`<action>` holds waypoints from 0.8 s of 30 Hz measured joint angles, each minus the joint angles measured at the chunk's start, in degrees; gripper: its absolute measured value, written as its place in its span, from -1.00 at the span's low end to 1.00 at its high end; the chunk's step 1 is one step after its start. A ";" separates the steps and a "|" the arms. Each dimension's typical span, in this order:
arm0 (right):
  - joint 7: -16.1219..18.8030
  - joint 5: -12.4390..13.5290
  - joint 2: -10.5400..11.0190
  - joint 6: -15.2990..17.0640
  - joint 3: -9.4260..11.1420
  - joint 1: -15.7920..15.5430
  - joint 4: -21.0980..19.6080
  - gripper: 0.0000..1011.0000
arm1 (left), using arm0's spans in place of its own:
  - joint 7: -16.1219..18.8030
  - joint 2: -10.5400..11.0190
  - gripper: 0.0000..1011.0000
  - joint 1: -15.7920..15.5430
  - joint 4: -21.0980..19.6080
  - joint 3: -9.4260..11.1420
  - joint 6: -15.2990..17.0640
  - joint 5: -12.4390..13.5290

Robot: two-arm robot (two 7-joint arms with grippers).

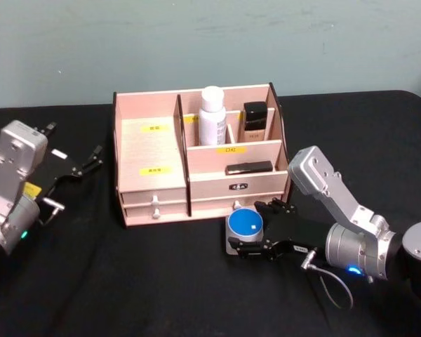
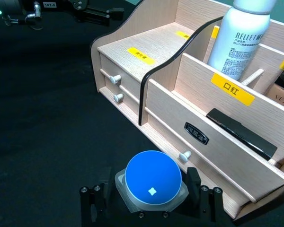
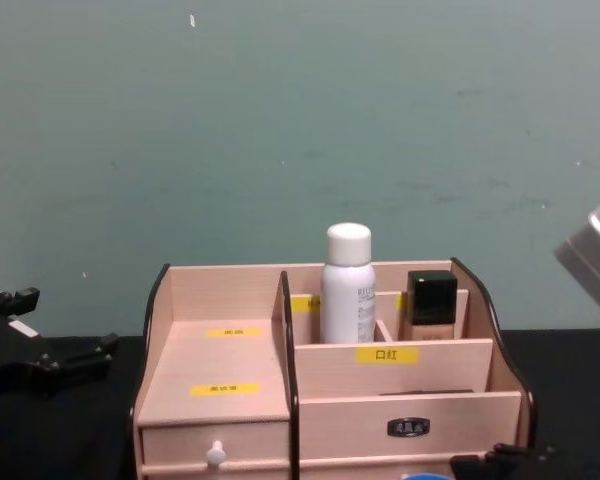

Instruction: Pick up the facial cleanser and watermelon frost from the table and place them into the tiered storage box.

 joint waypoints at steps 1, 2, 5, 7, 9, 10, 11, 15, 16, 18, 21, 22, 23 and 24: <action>0.05 -0.02 -0.07 -0.03 -0.03 0.06 0.13 0.98 | 0.00 0.00 1.00 0.00 0.00 0.00 0.00 0.00; 0.08 -0.03 -0.13 -0.06 -0.06 0.10 0.21 0.98 | 0.00 0.00 1.00 0.00 0.00 0.00 0.00 0.00; 0.27 -0.13 -0.49 -0.28 -0.25 0.40 0.84 0.98 | 0.00 0.00 1.00 0.00 0.00 0.00 0.00 0.00; 0.31 -0.19 -0.63 -0.36 -0.32 0.53 1.09 0.98 | 0.00 0.00 1.00 0.00 0.00 0.00 0.00 0.00; 0.32 -0.30 -0.85 -0.43 -0.44 0.68 1.45 0.98 | 0.00 0.00 1.00 0.00 0.00 0.00 0.00 0.00; 0.32 -0.34 -0.91 -0.44 -0.47 0.73 1.54 0.98 | 0.00 0.00 1.00 0.00 0.00 0.00 0.00 0.00; 0.32 -0.37 -0.95 -0.45 -0.49 0.77 1.62 0.98 | 0.00 0.00 1.00 0.00 0.00 0.00 0.00 0.00; 0.23 -0.69 -1.20 -0.47 -0.57 0.91 1.96 0.98 | 0.00 0.00 1.00 0.00 0.00 0.00 0.00 0.00; 0.16 -0.75 -1.23 -0.47 -0.57 0.92 1.98 0.98 | 0.00 0.00 1.00 0.00 0.00 0.00 0.00 0.00; 0.04 -0.91 -1.28 -0.47 -0.59 0.95 2.03 0.98 | 0.00 0.00 1.00 0.00 0.00 0.00 0.00 0.00; -0.11 -1.25 -1.32 -0.41 -0.69 1.01 2.08 0.98 | 0.00 0.00 1.00 0.00 0.00 0.00 0.00 0.00; -0.12 -1.25 -1.32 -0.40 -0.69 1.01 2.08 0.98 | 0.00 0.00 1.00 0.00 0.00 0.00 0.00 0.00; -0.12 -1.25 -1.32 -0.40 -0.69 1.01 2.08 0.98 | 0.00 0.00 1.00 0.00 0.00 0.00 0.00 0.00; -0.13 -1.25 -1.32 -0.39 -0.69 1.01 2.08 0.98 | 0.00 0.00 1.00 0.00 0.00 0.00 0.00 0.00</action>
